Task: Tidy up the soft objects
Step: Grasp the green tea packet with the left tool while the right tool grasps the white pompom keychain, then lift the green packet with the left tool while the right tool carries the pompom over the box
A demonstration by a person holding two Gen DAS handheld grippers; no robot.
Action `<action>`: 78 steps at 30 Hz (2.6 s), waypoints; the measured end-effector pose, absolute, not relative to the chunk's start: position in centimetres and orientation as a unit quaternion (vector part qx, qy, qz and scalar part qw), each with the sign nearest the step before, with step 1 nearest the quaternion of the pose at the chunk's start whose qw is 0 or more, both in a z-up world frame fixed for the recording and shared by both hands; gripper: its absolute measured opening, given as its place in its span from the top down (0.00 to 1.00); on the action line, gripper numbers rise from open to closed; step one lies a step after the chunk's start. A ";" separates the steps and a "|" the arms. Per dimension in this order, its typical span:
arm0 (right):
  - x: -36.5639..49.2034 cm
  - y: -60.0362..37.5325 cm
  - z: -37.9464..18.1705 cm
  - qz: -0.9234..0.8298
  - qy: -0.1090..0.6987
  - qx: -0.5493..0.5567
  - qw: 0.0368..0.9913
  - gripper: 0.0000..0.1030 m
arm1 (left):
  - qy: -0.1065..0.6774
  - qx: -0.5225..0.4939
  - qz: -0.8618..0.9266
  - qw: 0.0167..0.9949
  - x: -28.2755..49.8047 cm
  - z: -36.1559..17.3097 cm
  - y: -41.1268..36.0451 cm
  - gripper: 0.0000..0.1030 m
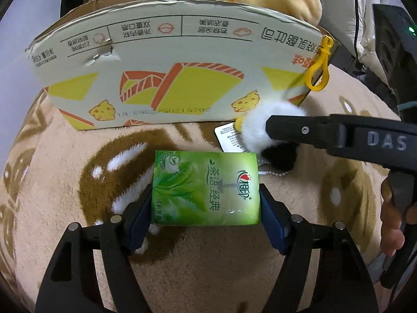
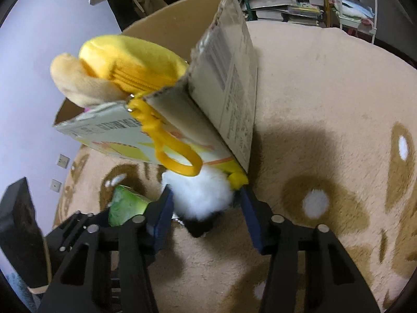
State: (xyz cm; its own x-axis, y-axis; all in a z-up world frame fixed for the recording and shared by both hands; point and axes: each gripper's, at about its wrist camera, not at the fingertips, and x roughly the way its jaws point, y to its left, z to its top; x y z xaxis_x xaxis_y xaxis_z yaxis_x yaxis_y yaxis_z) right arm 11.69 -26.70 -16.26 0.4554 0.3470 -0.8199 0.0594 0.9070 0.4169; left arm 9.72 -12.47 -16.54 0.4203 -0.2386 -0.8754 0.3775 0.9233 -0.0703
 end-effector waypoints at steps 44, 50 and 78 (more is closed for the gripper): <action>6.8 -27.5 -11.0 0.076 0.411 0.238 0.877 0.76 | 0.384 0.077 -0.122 0.912 8.3 -11.0 -10.7 0.28; 5.3 -28.0 -8.5 0.061 0.376 0.240 0.893 0.76 | 0.336 0.062 -0.112 0.933 7.6 -7.4 -9.2 0.28; 10.6 -29.9 2.1 0.078 0.231 0.214 0.946 0.76 | 0.241 0.131 -0.101 0.956 14.1 -2.3 -9.6 0.28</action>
State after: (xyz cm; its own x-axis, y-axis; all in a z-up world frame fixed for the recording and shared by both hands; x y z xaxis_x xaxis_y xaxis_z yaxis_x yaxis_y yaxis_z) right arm 10.63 -29.86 2.13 0.8807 0.2468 -0.4043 -0.0488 0.8963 0.4408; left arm 14.09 -9.61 -2.30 0.8634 -0.1292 -0.4878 0.2554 0.9456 0.2017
